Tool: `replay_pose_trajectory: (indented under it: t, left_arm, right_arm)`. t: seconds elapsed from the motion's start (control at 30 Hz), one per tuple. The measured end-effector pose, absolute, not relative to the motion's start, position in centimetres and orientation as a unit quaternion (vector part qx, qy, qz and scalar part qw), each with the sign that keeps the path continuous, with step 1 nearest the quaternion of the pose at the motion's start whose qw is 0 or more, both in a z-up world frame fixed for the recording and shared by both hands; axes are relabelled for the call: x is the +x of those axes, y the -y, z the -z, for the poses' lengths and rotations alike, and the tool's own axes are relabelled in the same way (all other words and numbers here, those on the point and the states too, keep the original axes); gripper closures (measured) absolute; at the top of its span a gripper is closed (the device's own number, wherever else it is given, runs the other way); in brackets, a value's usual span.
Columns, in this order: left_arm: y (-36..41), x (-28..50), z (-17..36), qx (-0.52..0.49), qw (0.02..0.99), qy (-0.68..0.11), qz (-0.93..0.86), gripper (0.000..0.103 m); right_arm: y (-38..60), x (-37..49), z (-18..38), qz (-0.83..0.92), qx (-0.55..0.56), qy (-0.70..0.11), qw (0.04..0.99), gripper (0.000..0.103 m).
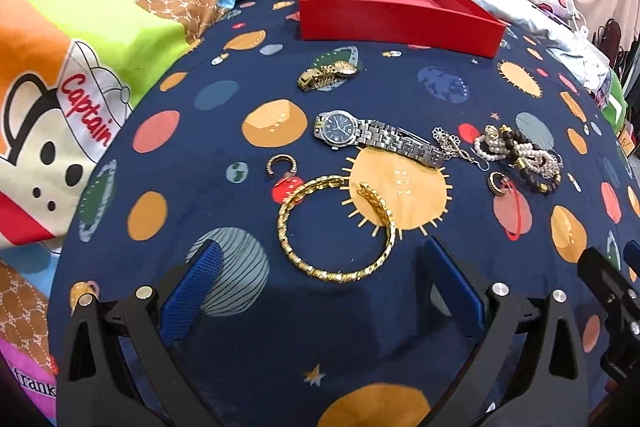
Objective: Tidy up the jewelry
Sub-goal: 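Grasp the gold bangle with the left gripper while the right grasps the dark bead bracelet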
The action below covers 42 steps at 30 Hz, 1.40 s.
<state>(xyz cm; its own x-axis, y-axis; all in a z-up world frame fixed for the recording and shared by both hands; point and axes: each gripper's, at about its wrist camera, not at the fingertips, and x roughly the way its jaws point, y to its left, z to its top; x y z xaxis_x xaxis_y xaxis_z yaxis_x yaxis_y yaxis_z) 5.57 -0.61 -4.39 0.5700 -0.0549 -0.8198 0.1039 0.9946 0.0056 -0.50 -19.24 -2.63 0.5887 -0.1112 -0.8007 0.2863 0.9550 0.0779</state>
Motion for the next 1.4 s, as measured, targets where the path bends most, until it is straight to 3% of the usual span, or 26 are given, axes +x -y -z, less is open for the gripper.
replay_pose_trajectory:
  t: [0.13, 0.27, 0.33, 0.43, 0.53, 0.8, 0.97, 1.4]
  left_arm:
    - [0.9, 6.0, 4.5, 0.023, 0.887, -0.459, 0.051, 0.017]
    - [1.0, 6.1, 4.1, 0.02, 0.889, -0.454, 0.061, 0.041]
    - [1.0, 6.3, 3.9, 0.015, 0.888, -0.455, 0.068, 0.047]
    - [0.6, 6.4, 3.7, 0.0, 0.885, -0.46, 0.077, 0.047]
    - [0.1, 6.3, 3.2, -0.008, 0.885, -0.459, 0.079, 0.047]
    - [-1.6, 6.1, 1.4, -0.017, 0.892, -0.446, 0.069, 0.047]
    - [-1.8, 6.2, 1.1, -0.02, 0.892, -0.445, 0.071, 0.047]
    - [-1.6, 6.8, 1.7, -0.021, 0.887, -0.455, 0.074, 0.047]
  right_arm:
    - [19.6, 0.1, 2.8, 0.113, 0.103, -0.442, 0.884, 0.005]
    - [19.5, 0.8, 3.0, 0.107, 0.102, -0.443, 0.884, 0.005]
    - [19.3, 1.1, 3.0, 0.103, 0.098, -0.443, 0.885, 0.005]
    - [18.8, 1.8, 2.8, 0.092, 0.092, -0.441, 0.888, 0.005]
    - [18.4, 2.4, 2.7, 0.08, 0.088, -0.443, 0.889, 0.014]
    - [17.0, 5.1, 3.1, 0.023, 0.108, -0.454, 0.884, 0.057]
    - [16.6, 7.0, 3.4, 0.014, 0.102, -0.459, 0.883, 0.068]
    - [15.7, 8.7, 2.5, -0.011, 0.082, -0.457, 0.886, 0.07]
